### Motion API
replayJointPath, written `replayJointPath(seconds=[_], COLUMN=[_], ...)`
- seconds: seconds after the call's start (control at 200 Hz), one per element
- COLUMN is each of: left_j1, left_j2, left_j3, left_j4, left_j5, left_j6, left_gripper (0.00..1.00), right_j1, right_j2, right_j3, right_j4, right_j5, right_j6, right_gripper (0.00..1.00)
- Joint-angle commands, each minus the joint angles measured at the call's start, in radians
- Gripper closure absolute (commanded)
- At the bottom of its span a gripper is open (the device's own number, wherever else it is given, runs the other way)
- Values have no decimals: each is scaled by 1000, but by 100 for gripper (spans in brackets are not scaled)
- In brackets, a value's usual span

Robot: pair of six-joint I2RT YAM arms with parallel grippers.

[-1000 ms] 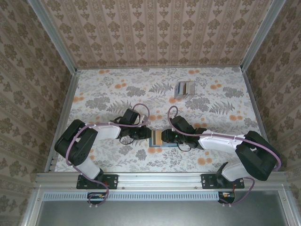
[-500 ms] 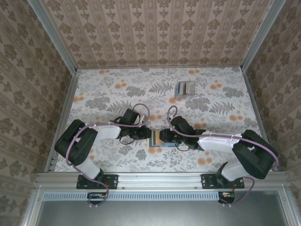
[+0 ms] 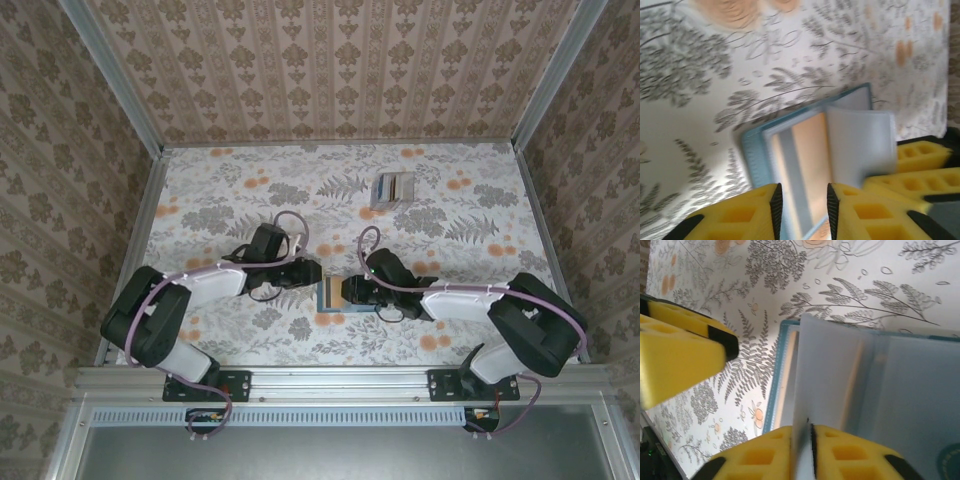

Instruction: Put the credit cards into the card holder

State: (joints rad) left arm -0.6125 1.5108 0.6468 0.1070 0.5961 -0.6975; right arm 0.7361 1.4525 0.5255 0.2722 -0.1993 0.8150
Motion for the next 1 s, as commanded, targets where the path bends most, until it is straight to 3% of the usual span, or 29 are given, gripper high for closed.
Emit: replayJointPath(seconds=[0.0, 0.11, 0.27, 0.685, 0.78, 0.995], left_j1=[-27, -60, -91, -129, -135, -130], left_j2=[34, 96, 163, 243, 253, 235], left_j3=[19, 57, 98, 208, 226, 231], left_j4=[58, 80, 138, 21, -11, -58], left_j5=[67, 77, 108, 4, -12, -48], left_j6=[-22, -17, -50, -44, -36, -16], left_gripper=[61, 58, 54, 50, 51, 52], right_j1=[-25, -55, -73, -73, -75, -104], right_j2=[-51, -55, -34, 45, 5, -159], right_j3=[-33, -68, -81, -47, -52, -46], right_j4=[-16, 12, 64, 73, 10, -212], right_j5=[1, -18, -63, -124, -74, -14], right_j6=[13, 25, 40, 24, 24, -40], right_gripper=[75, 87, 89, 72, 61, 52])
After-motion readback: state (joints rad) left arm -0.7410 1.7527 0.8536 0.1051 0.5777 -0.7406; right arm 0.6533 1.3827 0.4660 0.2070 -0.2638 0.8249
